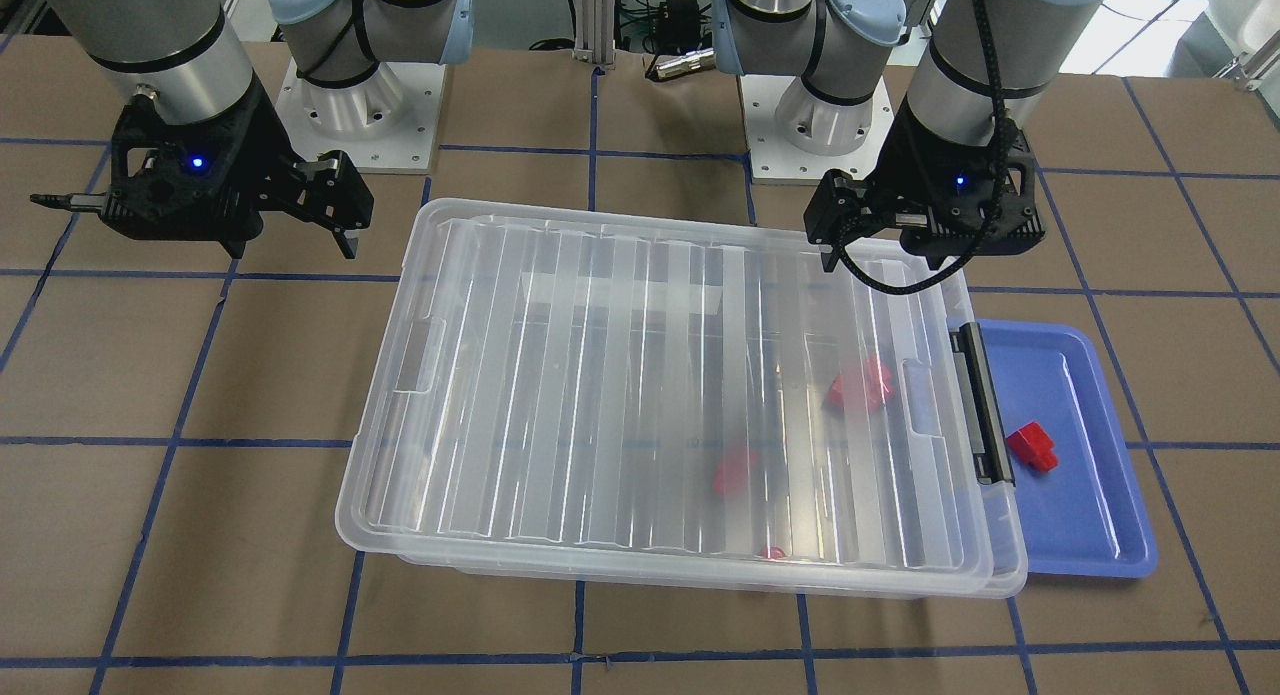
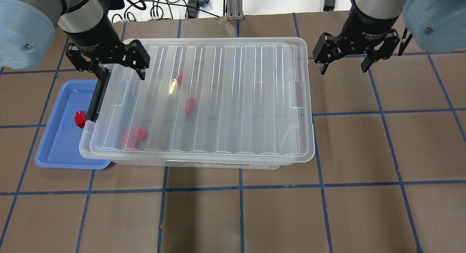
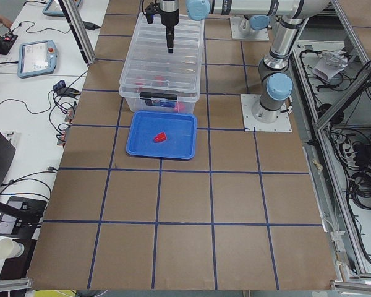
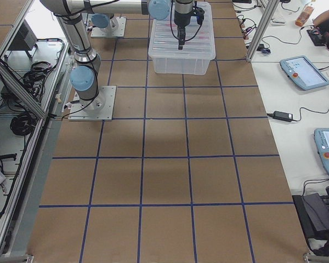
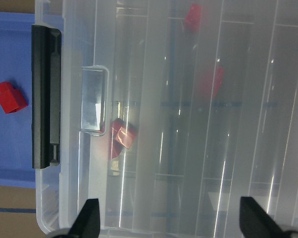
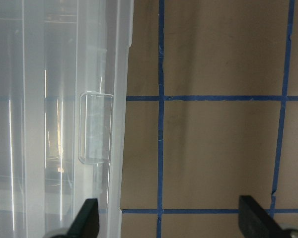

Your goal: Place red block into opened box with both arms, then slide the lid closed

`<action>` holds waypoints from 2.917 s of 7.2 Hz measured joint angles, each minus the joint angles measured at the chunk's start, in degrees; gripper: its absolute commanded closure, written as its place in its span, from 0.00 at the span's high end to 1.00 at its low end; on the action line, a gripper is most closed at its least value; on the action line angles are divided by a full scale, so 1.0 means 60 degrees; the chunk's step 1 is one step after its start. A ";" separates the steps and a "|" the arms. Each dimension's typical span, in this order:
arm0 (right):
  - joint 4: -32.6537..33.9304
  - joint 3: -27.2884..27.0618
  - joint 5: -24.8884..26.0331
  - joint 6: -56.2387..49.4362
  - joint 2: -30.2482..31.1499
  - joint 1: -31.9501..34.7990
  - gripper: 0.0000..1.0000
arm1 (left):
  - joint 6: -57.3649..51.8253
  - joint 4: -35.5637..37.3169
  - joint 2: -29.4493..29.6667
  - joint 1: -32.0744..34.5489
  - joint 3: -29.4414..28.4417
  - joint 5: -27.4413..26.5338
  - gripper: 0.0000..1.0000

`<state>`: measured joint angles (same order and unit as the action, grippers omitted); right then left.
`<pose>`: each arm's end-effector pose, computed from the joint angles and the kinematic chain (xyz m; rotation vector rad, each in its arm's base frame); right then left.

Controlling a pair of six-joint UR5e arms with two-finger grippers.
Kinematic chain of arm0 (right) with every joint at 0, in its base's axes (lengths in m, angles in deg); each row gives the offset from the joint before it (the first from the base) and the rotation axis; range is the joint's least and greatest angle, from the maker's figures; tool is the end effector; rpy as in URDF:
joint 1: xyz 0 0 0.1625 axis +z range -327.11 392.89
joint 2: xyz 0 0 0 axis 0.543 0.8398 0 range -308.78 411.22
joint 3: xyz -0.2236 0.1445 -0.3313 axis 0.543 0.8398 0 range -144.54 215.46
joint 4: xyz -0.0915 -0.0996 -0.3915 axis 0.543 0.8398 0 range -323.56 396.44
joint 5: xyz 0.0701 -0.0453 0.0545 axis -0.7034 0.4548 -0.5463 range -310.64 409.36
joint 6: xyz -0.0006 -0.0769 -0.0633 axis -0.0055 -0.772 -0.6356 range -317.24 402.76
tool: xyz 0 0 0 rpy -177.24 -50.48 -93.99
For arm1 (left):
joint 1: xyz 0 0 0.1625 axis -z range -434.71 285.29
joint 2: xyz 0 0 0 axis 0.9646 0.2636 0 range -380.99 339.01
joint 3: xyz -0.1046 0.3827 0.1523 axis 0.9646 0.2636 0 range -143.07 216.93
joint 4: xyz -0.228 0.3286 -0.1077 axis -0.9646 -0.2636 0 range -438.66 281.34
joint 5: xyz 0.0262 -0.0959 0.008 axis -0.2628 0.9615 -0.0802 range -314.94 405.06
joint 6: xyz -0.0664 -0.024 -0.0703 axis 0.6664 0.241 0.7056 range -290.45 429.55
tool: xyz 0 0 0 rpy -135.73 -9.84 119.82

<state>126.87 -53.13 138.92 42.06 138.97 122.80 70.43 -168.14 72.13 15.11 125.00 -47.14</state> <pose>0.1333 -0.5079 0.4811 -0.0168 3.1338 0.0110 -0.1279 -0.5142 0.4780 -0.0282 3.1030 0.0177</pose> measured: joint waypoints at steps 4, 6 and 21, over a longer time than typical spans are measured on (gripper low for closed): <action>0.0048 -0.0009 -0.0010 0.0004 -0.0019 0.0000 1.00 | 0.0000 -0.0013 -0.0063 0.0000 0.0000 0.0001 1.00; 0.0167 -0.0020 -0.0061 -0.0019 -0.0131 -0.0002 1.00 | 0.0004 -0.0015 -0.0072 0.0005 0.0000 0.0001 1.00; 0.3579 -0.1678 0.1491 -0.1086 -0.1441 -0.0846 1.00 | 0.0017 -0.0018 -0.0104 0.0024 0.0006 0.0013 1.00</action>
<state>148.34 -63.20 147.87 35.55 130.32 117.72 70.53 -168.25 71.50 15.25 125.03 -47.06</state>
